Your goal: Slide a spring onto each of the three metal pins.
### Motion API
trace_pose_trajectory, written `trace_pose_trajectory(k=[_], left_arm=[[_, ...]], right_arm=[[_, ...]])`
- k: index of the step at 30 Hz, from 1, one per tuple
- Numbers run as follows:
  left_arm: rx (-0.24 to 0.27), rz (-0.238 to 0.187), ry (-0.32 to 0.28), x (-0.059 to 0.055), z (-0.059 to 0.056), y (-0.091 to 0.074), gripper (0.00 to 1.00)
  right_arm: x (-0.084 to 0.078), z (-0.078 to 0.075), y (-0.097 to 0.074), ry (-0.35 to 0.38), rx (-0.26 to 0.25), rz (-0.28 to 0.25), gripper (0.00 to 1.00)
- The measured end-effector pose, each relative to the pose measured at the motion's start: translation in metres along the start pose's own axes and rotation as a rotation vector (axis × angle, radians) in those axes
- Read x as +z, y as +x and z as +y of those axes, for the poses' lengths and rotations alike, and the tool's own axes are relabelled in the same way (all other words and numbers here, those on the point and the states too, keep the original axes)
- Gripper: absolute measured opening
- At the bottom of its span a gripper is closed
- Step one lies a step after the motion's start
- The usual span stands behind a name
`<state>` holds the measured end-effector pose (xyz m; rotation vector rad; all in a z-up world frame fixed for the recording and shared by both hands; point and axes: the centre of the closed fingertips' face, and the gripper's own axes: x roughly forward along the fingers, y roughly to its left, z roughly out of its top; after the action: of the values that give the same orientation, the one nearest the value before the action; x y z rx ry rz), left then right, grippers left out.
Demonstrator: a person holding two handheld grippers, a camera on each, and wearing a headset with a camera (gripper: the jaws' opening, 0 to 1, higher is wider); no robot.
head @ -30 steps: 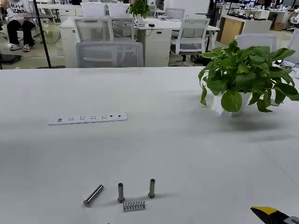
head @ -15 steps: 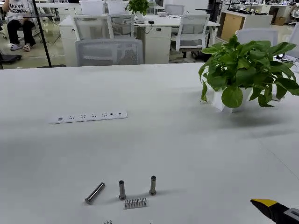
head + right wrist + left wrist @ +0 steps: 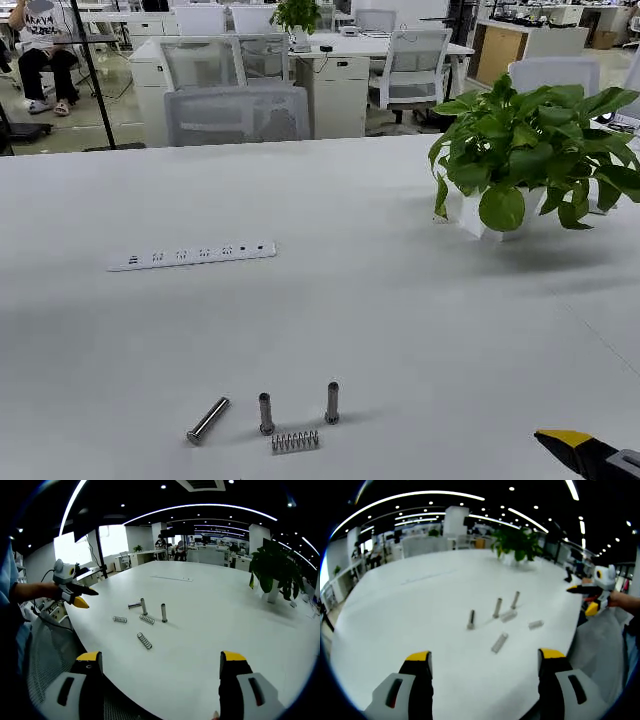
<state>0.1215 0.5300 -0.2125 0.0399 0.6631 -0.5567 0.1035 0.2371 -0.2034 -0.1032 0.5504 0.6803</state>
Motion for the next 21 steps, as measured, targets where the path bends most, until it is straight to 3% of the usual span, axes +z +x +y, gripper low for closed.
trace_pose_trajectory(k=[10, 21], left_arm=[[0.020, 0.021, 0.017, 0.022, 0.015, 0.016, 0.80], [-0.008, 0.053, 0.018, 0.034, 0.022, 0.040, 0.70]], right_arm=[[0.004, 0.003, 0.003, 0.004, 0.017, -0.007, 0.98], [0.007, 0.005, 0.003, 0.004, 0.020, -0.020, 0.97]])
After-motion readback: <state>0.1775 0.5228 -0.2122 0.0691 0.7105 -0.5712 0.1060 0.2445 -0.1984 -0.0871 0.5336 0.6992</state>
